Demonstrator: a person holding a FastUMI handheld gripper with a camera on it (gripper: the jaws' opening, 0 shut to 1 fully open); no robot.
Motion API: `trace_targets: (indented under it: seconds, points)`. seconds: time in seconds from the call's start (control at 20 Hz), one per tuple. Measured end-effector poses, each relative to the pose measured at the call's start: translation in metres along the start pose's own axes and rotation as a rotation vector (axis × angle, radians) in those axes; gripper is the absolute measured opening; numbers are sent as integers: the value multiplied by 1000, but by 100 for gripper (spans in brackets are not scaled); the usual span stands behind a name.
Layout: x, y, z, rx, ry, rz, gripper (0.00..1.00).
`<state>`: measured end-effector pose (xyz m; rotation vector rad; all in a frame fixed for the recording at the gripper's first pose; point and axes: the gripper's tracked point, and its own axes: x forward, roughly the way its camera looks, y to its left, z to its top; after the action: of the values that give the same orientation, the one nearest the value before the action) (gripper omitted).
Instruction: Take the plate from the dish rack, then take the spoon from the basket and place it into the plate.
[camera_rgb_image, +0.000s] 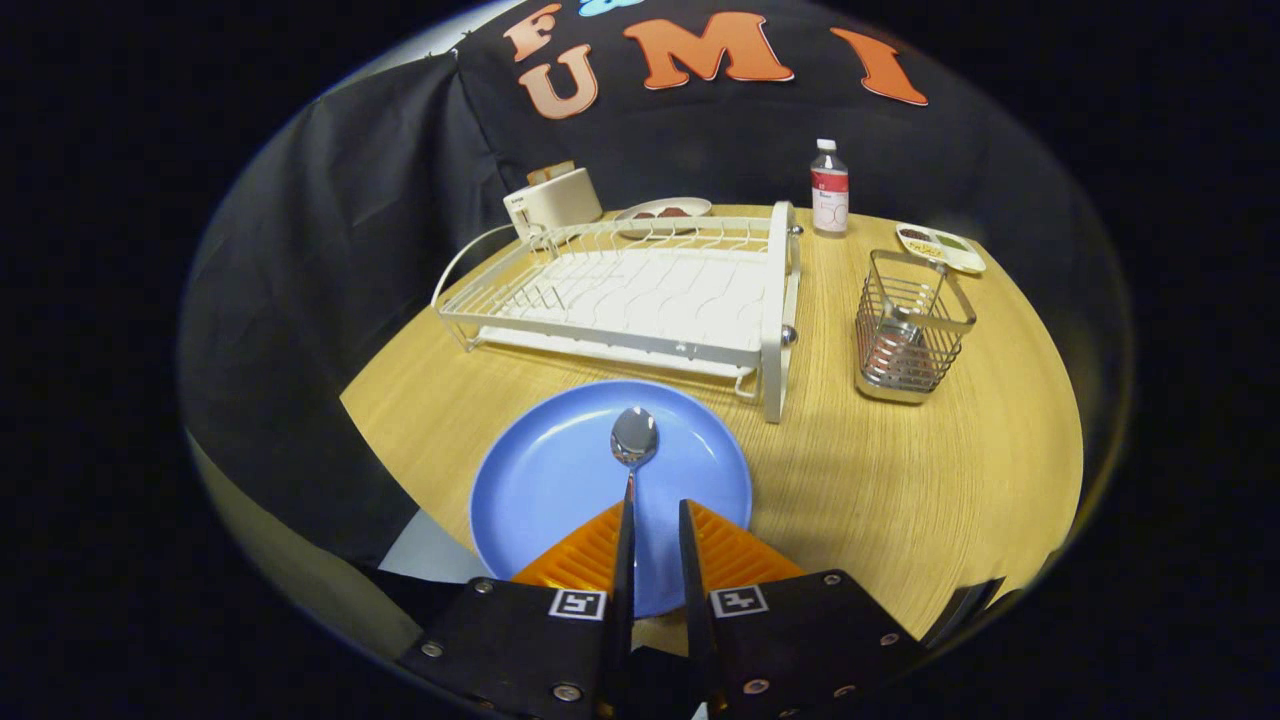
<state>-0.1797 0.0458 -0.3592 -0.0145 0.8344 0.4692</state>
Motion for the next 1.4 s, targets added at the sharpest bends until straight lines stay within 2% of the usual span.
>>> trace_targets:
  seconds: [0.3, 0.35, 0.5, 0.7, 0.95, 1.15, 1.4]
  points:
    - [-44, 0, 118, 8, -231, -34, 42]
    - [-52, 1, 138, 4, -276, -35, 49]
    - [-78, -1, 198, -16, -449, -78, 54]
    - [-105, -6, 248, -24, -574, -146, 64]
    - [-128, -16, 285, -14, -656, -216, 86]
    - [-147, -27, 302, -37, -709, -299, 92]
    - [-164, -35, 317, -30, -761, -360, 94]
